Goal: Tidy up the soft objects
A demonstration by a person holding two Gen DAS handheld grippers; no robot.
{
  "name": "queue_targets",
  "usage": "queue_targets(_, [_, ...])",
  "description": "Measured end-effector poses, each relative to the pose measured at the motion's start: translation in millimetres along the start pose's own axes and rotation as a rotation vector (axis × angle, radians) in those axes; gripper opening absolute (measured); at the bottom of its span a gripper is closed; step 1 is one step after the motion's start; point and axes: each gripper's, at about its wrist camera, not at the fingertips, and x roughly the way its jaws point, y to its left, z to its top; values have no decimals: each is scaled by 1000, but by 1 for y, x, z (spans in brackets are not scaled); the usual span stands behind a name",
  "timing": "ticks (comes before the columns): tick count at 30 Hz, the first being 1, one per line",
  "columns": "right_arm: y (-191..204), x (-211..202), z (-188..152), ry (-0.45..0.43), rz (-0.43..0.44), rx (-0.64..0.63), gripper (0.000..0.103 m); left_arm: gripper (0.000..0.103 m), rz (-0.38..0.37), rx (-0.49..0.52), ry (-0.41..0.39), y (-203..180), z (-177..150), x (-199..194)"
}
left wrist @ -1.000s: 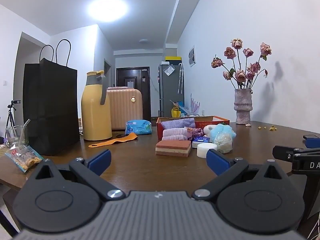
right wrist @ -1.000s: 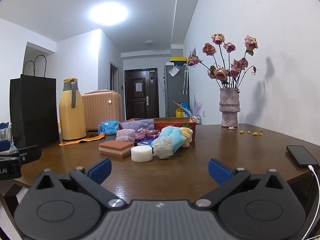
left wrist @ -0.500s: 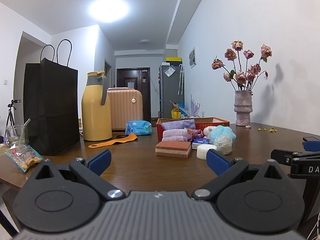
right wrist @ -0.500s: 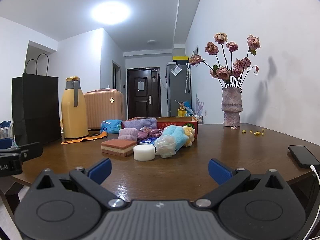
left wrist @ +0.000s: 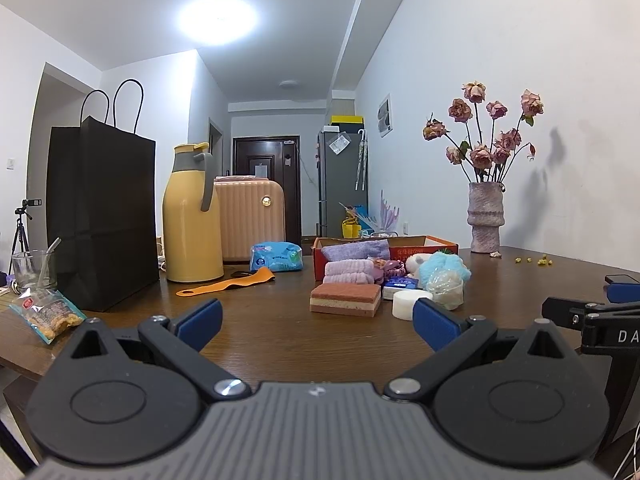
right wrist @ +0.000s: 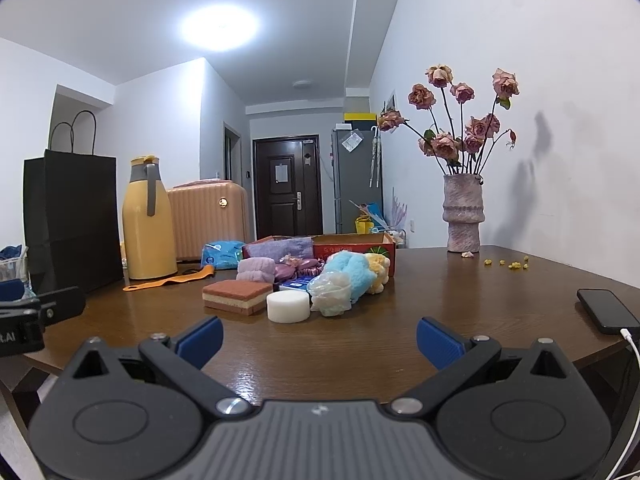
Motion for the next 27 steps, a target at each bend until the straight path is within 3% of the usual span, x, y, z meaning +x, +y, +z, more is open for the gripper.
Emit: queue_targets(27, [-1, 1, -1, 2, 7, -2, 103, 103, -4, 1, -4, 0, 2, -3])
